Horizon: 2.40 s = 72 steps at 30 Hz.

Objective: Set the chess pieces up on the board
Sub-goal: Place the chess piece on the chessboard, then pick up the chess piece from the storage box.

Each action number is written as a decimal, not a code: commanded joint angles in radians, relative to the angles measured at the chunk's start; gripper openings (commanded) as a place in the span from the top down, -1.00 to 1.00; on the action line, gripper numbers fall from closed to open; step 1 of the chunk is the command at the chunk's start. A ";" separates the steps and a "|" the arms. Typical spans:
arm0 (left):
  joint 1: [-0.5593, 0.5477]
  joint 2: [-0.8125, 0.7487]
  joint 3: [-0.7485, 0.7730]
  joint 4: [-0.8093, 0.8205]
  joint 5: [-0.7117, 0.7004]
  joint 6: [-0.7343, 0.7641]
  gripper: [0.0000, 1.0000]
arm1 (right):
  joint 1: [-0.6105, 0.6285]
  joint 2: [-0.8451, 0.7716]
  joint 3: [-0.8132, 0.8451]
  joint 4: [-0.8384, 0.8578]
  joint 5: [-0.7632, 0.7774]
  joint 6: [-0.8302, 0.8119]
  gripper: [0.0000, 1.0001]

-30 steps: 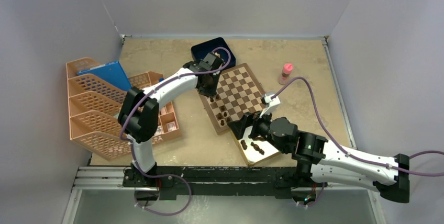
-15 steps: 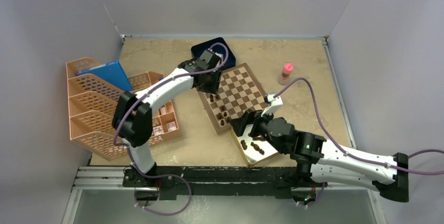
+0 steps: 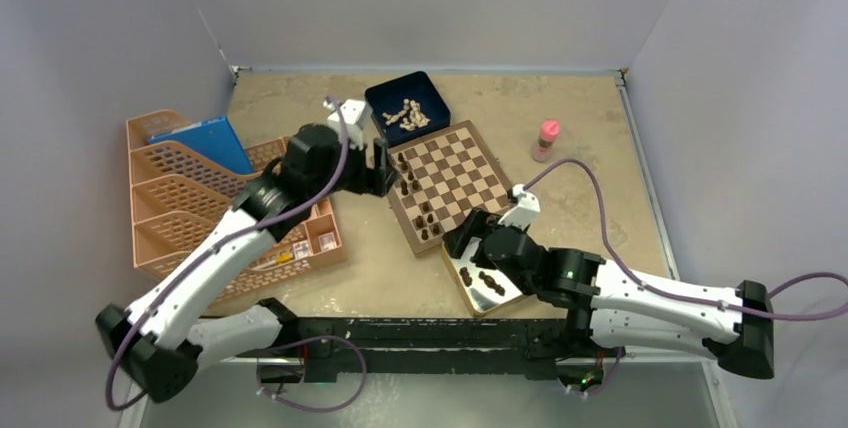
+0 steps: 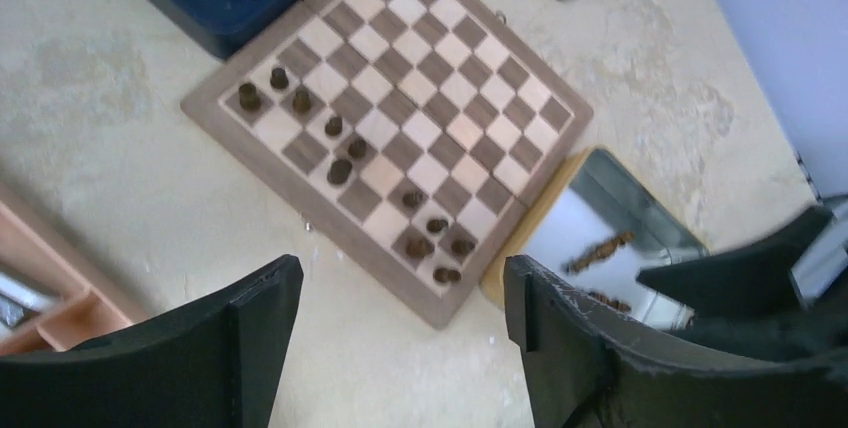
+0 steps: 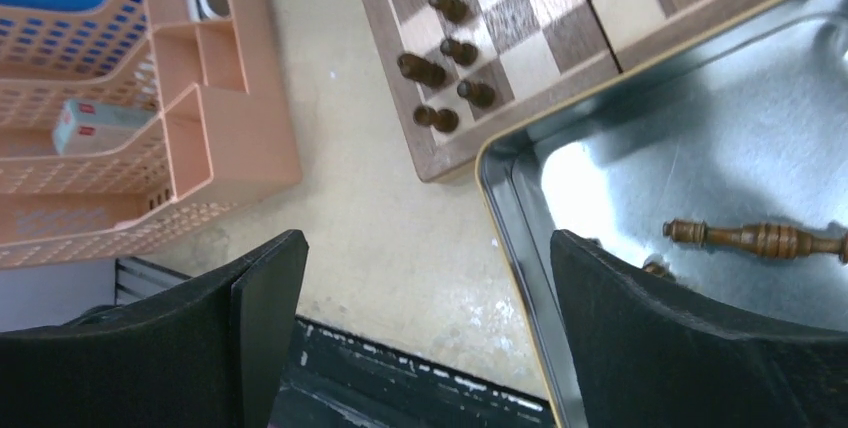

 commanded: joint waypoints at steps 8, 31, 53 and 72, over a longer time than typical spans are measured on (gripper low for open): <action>-0.001 -0.508 -0.386 0.137 0.227 0.019 -0.79 | -0.001 0.178 0.062 -0.098 -0.097 0.297 -0.14; -0.001 -0.518 -0.357 0.036 0.289 0.064 -0.71 | -0.305 0.279 0.097 -0.445 -0.144 0.700 -0.07; -0.001 -0.516 -0.353 0.026 0.272 0.074 -0.68 | -0.453 0.375 0.021 -0.421 -0.236 0.747 -0.10; -0.001 -0.491 -0.356 0.023 0.269 0.073 -0.63 | -0.456 0.454 0.028 -0.385 -0.266 0.759 0.02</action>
